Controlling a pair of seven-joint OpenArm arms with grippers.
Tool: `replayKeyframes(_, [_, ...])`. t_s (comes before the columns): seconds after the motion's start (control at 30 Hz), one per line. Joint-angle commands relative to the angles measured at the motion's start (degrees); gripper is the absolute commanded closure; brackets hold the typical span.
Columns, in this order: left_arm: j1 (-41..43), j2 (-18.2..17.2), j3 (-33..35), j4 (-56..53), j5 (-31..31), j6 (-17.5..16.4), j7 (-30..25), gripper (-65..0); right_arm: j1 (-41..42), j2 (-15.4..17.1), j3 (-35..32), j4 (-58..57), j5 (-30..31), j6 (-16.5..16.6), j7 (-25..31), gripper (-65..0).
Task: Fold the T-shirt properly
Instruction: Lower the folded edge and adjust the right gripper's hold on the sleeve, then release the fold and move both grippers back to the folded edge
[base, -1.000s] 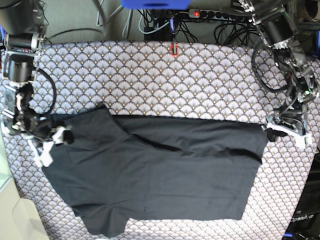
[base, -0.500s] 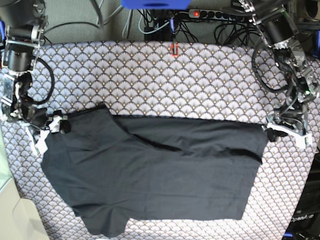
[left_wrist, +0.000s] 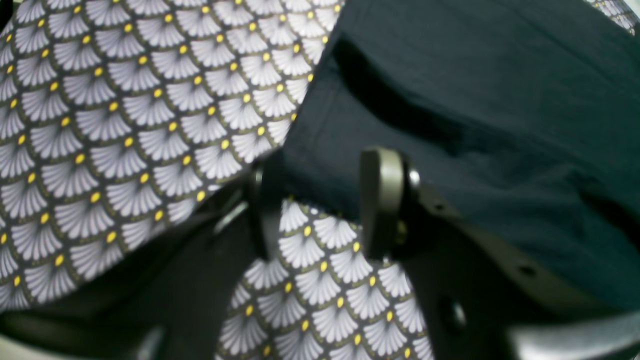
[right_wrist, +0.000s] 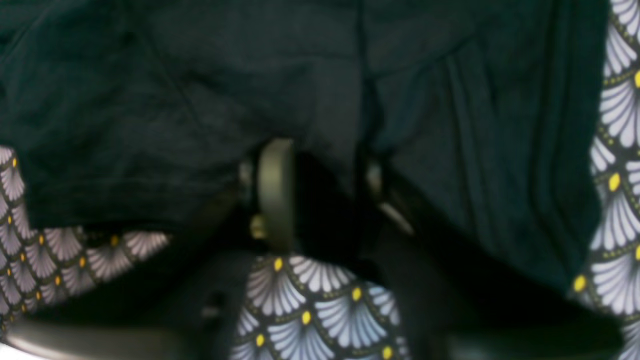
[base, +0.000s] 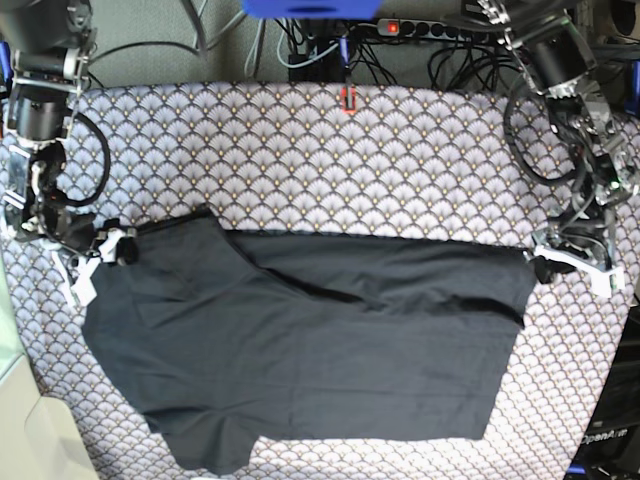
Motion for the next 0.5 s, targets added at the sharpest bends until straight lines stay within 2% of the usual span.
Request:
replayKeyframes(0.0, [-0.96,-0.81,-0.16,1.2,-0.72,-0.09,-1.15,-25.0,1.4,0.45,-0.06,0.73,0.41,0.21,0.2,-9.3])
replayKeyframes(0.1, [-0.87,-0.9,-0.16,1.2,-0.72,-0.09,-1.15,-25.0,1.49,0.27,-0.06,0.73,0.41,0.21,0.2,0.0])
replayKeyframes(0.47, [-0.7,-0.9,-0.16,3.13,-0.72,-0.09,-1.15,-24.9,7.73,0.36,-0.15,0.82,0.41,0.21,0.2,-0.5])
